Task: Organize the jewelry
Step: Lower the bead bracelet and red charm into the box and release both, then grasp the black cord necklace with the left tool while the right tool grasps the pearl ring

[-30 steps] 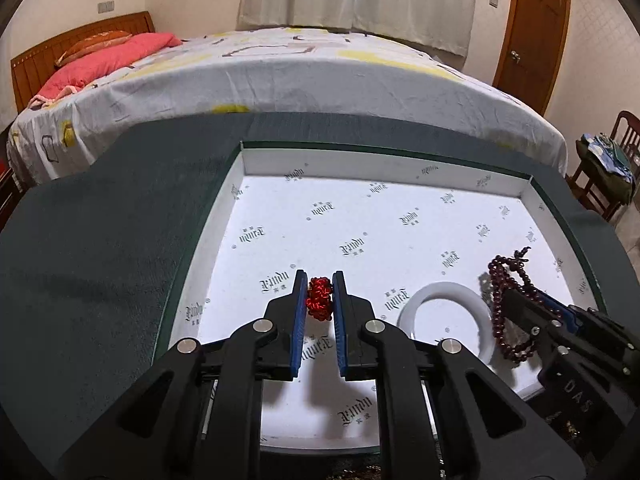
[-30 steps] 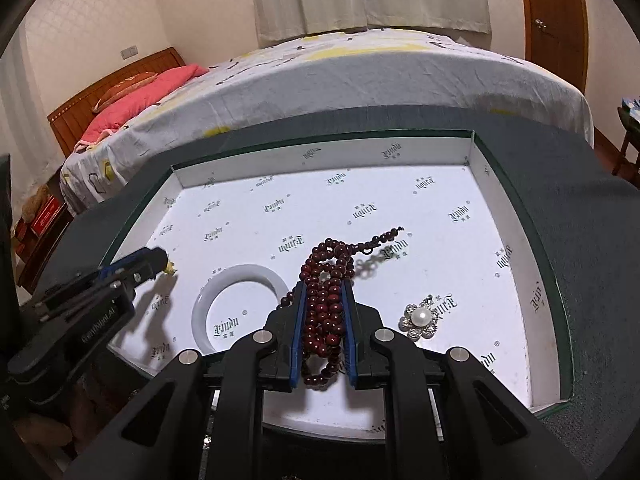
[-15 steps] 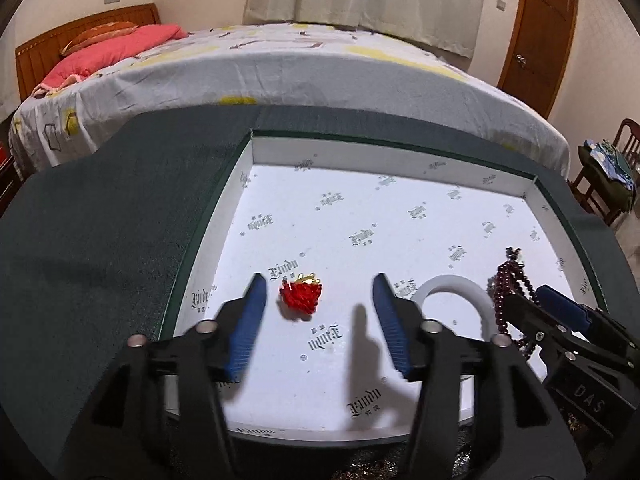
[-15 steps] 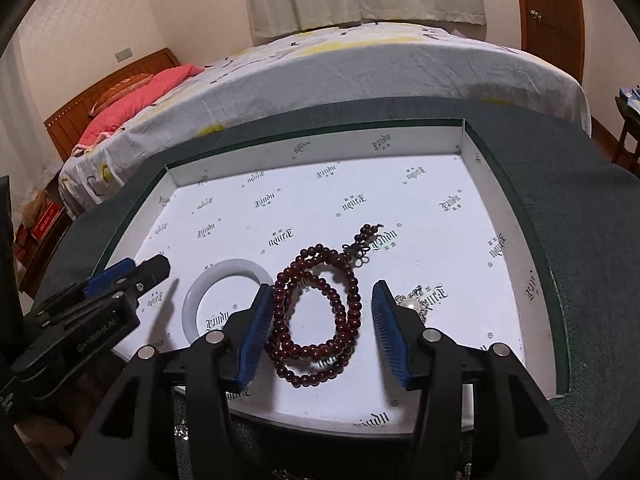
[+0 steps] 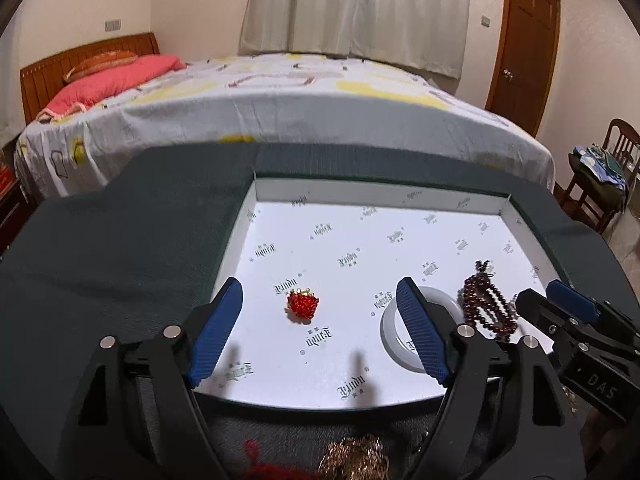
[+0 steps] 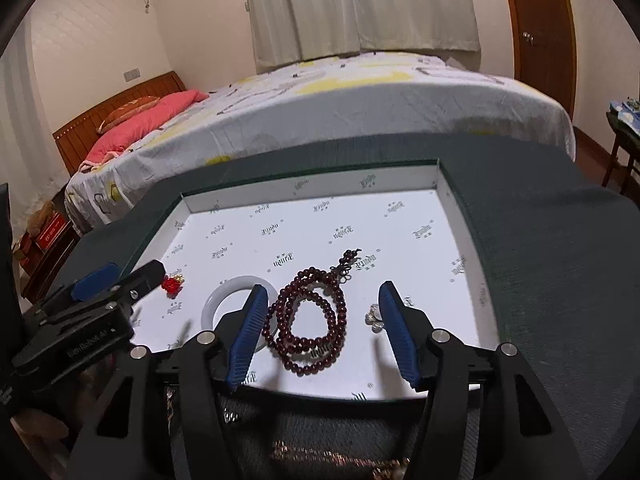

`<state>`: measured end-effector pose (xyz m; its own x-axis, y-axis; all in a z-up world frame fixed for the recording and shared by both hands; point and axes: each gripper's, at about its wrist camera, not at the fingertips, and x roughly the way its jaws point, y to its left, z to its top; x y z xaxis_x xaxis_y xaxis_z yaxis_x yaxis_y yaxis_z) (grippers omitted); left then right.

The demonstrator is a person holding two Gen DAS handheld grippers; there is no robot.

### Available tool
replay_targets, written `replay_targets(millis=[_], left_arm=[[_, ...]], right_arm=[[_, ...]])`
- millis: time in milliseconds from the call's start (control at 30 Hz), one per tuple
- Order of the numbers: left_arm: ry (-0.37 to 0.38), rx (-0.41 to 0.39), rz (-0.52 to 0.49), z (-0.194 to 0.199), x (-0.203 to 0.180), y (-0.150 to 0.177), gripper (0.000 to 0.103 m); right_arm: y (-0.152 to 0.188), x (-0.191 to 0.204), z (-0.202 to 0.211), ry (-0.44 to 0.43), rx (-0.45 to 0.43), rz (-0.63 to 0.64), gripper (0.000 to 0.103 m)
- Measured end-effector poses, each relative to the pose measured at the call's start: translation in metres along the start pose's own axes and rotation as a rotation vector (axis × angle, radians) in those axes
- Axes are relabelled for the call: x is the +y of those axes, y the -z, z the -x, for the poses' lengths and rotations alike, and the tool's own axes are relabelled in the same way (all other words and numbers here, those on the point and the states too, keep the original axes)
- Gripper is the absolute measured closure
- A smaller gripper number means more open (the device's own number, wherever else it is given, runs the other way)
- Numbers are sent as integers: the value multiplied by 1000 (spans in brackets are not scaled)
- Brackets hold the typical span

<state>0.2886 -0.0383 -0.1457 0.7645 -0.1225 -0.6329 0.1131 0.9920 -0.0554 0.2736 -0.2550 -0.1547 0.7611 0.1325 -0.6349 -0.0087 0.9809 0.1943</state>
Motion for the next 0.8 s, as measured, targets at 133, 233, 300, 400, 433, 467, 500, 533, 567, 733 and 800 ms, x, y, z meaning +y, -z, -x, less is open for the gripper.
replay_targets(millis=[133, 233, 300, 400, 433, 467, 500, 533, 567, 733, 800], left_arm=[[-7, -52, -10, 25, 4, 0, 26], [-18, -77, -10, 43, 10, 5, 26], [-17, -86, 5, 54, 15, 11, 26], [-26, -85, 24, 69, 22, 21, 26], [-31, -81, 29, 75, 24, 26, 26], [-35, -78, 30, 79, 25, 32, 26], [-40, -75, 30, 83, 26, 36, 26], [-46, -72, 29, 88, 27, 43, 26], [-51, -70, 30, 92, 28, 49, 26], [-68, -33, 44, 105, 31, 78, 26], [-74, -6, 57, 106, 32, 90, 26]], right_arm=[[5, -5, 20, -4, -21, -13, 46], [12, -6, 34, -5, -30, -13, 46], [17, -6, 41, -4, -31, -11, 46], [29, -7, 53, -2, -28, -6, 46], [34, -8, 56, -1, -27, -4, 46], [39, -8, 59, -2, -27, -4, 46], [44, -9, 63, -3, -25, -5, 46], [48, -9, 65, -2, -23, -5, 46], [53, -10, 68, -1, -20, -6, 46], [74, -11, 80, -6, -3, -7, 46], [81, -7, 85, -10, -1, 8, 46]])
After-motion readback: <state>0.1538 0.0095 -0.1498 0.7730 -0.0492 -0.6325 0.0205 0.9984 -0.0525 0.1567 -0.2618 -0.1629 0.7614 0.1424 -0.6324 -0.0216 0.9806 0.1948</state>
